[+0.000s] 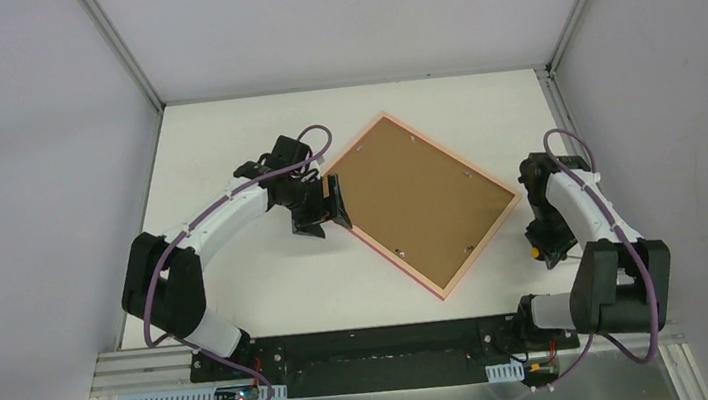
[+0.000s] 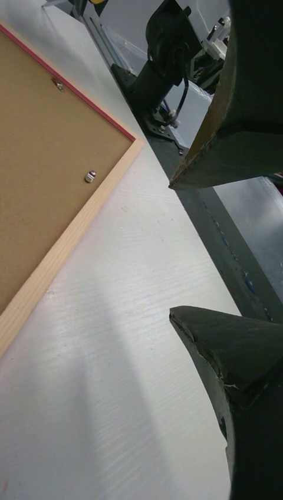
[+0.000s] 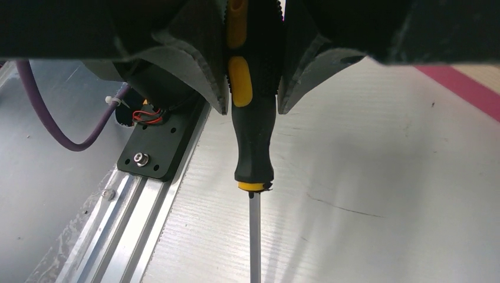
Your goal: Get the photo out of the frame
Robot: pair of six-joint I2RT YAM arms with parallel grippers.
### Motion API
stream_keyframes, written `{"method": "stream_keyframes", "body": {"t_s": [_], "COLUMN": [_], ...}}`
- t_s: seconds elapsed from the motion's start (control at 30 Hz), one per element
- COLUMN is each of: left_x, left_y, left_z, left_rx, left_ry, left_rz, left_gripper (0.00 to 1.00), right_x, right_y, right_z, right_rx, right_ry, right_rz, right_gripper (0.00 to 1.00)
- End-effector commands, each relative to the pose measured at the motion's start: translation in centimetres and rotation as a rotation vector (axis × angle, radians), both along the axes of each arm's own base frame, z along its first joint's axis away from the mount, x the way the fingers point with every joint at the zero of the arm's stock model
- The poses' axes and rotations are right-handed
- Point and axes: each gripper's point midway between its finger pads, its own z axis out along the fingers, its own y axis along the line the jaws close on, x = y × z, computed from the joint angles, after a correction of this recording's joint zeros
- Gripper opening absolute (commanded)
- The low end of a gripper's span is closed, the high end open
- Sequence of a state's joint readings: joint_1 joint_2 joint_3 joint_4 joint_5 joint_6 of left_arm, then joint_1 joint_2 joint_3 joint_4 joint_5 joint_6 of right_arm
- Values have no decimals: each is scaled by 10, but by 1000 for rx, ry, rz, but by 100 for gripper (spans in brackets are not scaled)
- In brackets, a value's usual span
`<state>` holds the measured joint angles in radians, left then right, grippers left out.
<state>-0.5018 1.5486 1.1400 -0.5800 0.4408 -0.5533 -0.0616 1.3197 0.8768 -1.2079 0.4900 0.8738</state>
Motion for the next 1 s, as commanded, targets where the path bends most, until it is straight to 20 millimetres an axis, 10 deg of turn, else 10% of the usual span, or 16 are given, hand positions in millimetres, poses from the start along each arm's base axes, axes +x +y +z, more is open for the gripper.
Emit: {"method": "stream_keyframes", "body": {"t_s": [0.0,0.23,0.43,0.67,0.97], "left_x": [-7,1,39,59,52], "left_y": [7,-4,-7,-14,-13], "left_z": [5,-8,-19,-40,-63], "left_rx": [-21,-90,-192,-260,-254], "left_ry": [-22,90,245,398,448], "left_rz": [-23,43,232,351,391], "left_gripper": [73,74,75,72,67], "right_x": [27,152,211,261,277], "right_y": [5,137,215,240,226], "right_z": [29,128,148,122,90], "right_rx": [27,589,990,1166,1124], "right_ry": [-166,-873,-983,-926,-859], "right_rz": [64,524,534,469,398], "right_gripper": [0,0,0,0,0]}}
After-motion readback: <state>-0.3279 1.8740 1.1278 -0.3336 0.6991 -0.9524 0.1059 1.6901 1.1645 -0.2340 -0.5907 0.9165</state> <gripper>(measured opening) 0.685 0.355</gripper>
